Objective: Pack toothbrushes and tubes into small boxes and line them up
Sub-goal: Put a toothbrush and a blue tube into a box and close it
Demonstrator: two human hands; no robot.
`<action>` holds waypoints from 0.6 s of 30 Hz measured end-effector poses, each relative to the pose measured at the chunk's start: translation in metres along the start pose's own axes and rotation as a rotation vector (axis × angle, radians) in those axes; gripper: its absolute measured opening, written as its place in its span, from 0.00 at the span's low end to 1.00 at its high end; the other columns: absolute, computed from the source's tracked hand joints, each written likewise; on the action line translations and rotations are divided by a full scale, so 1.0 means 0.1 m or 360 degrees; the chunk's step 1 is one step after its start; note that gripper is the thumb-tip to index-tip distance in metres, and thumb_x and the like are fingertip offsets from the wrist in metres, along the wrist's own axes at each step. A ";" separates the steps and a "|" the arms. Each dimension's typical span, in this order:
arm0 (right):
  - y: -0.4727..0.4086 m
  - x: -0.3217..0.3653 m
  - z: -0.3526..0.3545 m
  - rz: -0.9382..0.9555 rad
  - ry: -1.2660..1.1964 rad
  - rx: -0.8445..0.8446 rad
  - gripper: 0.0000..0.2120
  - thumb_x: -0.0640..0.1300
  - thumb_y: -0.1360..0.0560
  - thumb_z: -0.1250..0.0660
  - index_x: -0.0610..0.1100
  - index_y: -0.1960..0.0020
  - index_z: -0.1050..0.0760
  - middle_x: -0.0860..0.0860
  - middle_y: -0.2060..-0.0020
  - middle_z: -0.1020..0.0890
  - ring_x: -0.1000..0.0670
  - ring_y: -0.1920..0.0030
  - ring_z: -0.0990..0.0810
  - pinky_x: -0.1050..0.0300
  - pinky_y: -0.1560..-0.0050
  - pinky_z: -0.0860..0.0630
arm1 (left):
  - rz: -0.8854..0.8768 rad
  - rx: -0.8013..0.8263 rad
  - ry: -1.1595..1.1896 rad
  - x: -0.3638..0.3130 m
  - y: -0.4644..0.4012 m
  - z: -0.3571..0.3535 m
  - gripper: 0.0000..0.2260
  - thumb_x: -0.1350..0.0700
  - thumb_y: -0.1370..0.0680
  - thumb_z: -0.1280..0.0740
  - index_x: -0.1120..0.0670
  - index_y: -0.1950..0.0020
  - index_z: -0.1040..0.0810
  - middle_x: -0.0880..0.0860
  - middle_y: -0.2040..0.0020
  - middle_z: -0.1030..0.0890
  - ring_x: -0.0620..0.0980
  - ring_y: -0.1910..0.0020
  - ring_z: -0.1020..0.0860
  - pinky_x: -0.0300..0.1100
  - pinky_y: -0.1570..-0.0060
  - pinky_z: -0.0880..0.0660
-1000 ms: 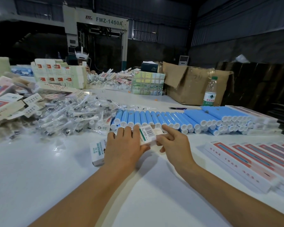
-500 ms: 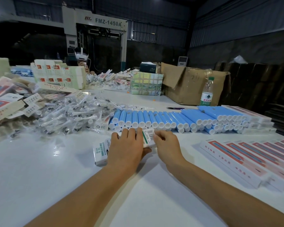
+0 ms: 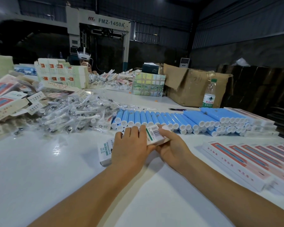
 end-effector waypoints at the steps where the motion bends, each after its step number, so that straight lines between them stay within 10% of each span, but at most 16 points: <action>1: -0.02 0.04 0.02 0.0078 0.0049 -0.0028 0.13 0.32 0.26 0.35 0.37 0.41 0.26 0.37 0.50 0.18 0.42 0.55 0.17 0.50 0.61 0.17 | -0.0003 0.0007 -0.0004 -0.01 0.00 0.00 0.32 0.34 0.22 0.52 0.54 0.25 0.48 0.53 0.33 0.32 0.53 0.36 0.33 0.48 0.43 0.37; 9: 0.22 0.27 -0.23 0.1061 0.2233 -0.0305 0.21 0.45 0.17 0.48 0.45 0.26 0.38 0.47 0.33 0.26 0.49 0.38 0.25 0.49 0.39 0.25 | -0.0049 -0.0032 -0.0031 -0.09 0.07 0.07 0.28 0.42 0.20 0.46 0.57 0.26 0.45 0.55 0.36 0.31 0.55 0.39 0.32 0.49 0.42 0.36; 12: 0.26 0.24 -0.24 0.1007 0.2191 -0.0229 0.20 0.47 0.18 0.47 0.45 0.27 0.36 0.50 0.36 0.24 0.54 0.37 0.25 0.57 0.39 0.27 | -0.0079 0.0004 -0.0059 -0.11 0.09 0.06 0.27 0.44 0.19 0.48 0.57 0.25 0.46 0.55 0.36 0.31 0.55 0.38 0.32 0.49 0.42 0.36; 18: 0.14 0.19 -0.09 0.0341 0.0717 -0.0038 0.11 0.43 0.20 0.40 0.41 0.52 0.19 0.44 0.59 0.15 0.49 0.59 0.15 0.55 0.62 0.19 | -0.0066 -0.0062 -0.0057 -0.02 0.07 0.06 0.33 0.35 0.22 0.55 0.55 0.24 0.48 0.53 0.34 0.32 0.54 0.38 0.32 0.47 0.43 0.37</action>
Point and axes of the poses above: each hand's wrist, its own y-axis away from the middle knuckle, its own z-axis out of the back of the hand, x = y × z, the point moved 9 cm from there along -y, towards the middle knuckle
